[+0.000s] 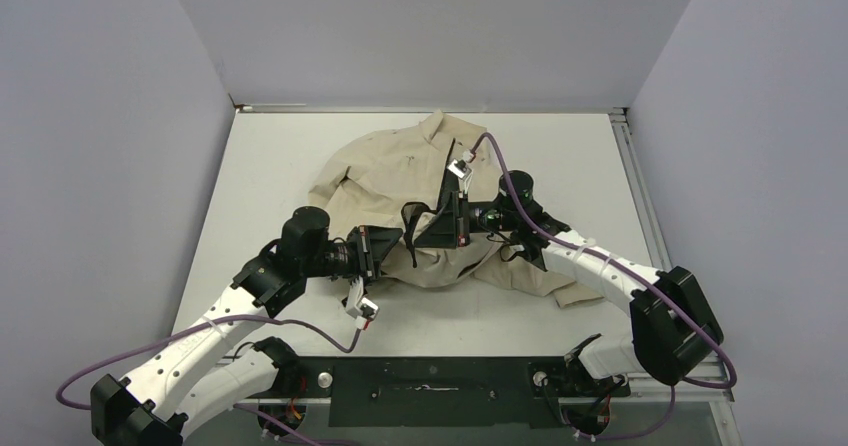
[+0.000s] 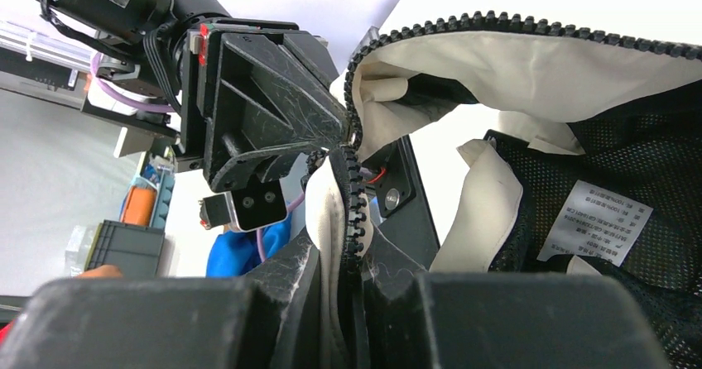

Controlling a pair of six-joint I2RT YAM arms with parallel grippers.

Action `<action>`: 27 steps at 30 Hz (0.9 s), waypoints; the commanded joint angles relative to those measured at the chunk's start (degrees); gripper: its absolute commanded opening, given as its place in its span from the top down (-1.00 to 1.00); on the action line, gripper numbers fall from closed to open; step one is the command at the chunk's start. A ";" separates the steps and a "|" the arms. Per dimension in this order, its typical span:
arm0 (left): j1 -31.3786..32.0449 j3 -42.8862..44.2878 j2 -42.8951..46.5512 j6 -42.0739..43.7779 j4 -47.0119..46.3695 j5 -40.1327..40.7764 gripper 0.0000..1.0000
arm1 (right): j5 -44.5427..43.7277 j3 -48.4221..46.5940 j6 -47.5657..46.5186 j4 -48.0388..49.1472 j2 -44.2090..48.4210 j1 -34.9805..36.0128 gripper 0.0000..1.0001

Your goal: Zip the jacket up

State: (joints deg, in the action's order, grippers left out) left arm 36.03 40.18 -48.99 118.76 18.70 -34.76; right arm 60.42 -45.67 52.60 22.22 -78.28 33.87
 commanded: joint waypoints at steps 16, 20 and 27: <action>1.52 -0.23 0.77 -8.92 -8.44 1.25 0.35 | -2.24 -1.07 4.51 4.45 3.66 0.23 0.89; 2.25 0.31 2.66 -16.11 -7.67 2.91 0.03 | -2.48 -1.41 4.67 5.33 3.31 0.23 0.89; 4.94 -0.14 9.23 -35.19 -2.88 5.08 -0.19 | -2.59 -2.92 6.73 9.71 1.42 0.23 0.89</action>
State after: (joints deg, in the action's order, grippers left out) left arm 38.92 39.99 -43.72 98.65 15.35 -31.24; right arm 58.46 -45.12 57.78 25.69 -77.25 33.80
